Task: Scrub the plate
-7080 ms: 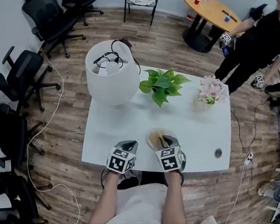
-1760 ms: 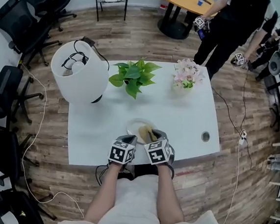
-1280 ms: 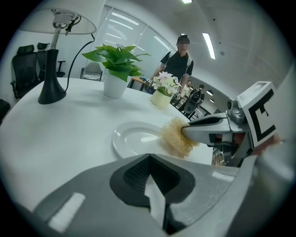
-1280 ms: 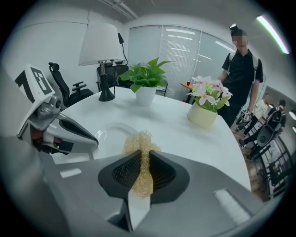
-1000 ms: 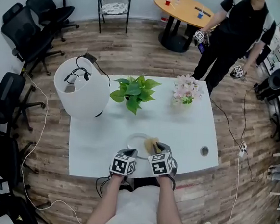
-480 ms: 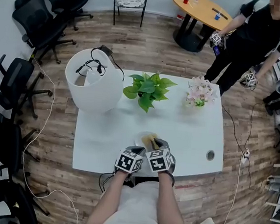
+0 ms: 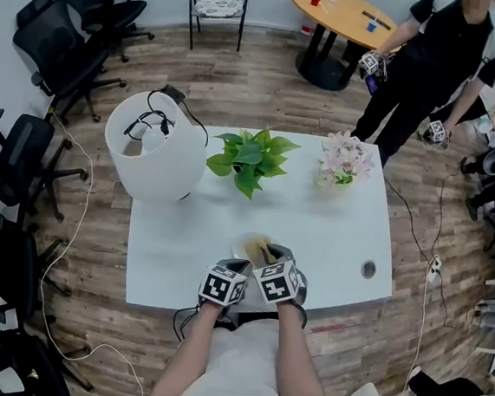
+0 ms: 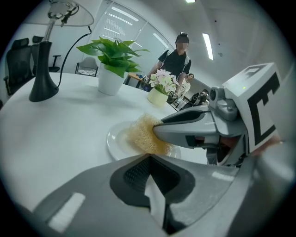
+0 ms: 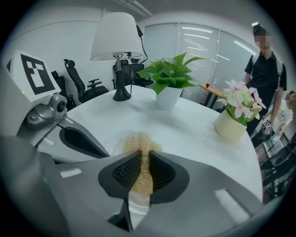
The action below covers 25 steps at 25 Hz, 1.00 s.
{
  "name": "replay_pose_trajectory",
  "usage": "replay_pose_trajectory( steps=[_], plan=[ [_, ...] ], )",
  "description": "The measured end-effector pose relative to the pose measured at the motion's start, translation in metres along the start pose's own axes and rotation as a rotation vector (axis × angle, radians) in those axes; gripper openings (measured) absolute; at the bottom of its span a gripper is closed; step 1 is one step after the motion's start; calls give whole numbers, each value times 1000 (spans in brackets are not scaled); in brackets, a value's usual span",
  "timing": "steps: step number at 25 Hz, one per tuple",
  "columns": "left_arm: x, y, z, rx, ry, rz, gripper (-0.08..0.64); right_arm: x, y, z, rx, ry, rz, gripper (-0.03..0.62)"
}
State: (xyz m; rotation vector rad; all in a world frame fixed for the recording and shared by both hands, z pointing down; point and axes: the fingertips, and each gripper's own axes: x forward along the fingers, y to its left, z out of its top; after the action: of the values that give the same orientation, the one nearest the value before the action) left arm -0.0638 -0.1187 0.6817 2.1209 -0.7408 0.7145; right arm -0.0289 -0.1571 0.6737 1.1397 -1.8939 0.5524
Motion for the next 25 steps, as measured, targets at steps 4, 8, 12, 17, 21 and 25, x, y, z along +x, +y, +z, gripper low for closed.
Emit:
replay_pose_trajectory(
  steps=[4, 8, 12, 17, 21, 25],
  plan=[
    [0, 1, 1, 0, -2, 8, 0, -6, -8, -9, 19, 2, -13, 72],
    [0, 1, -1, 3, -7, 21, 0, -13, -12, -18, 32, 7, -24, 72],
    [0, 2, -1, 16, -1, 45, 0, -22, -17, -19, 48, -6, -37, 72],
    [-16, -7, 25, 64, -42, 55, 0, -42, -30, -7, 166, -104, -56, 72],
    [-47, -21, 42, 87, -99, 67, 1, -69, -39, -4, 297, -210, -80, 72],
    [-77, -26, 47, 93, -156, 91, 1, -97, -39, -3, 387, -319, -83, 72]
  ],
)
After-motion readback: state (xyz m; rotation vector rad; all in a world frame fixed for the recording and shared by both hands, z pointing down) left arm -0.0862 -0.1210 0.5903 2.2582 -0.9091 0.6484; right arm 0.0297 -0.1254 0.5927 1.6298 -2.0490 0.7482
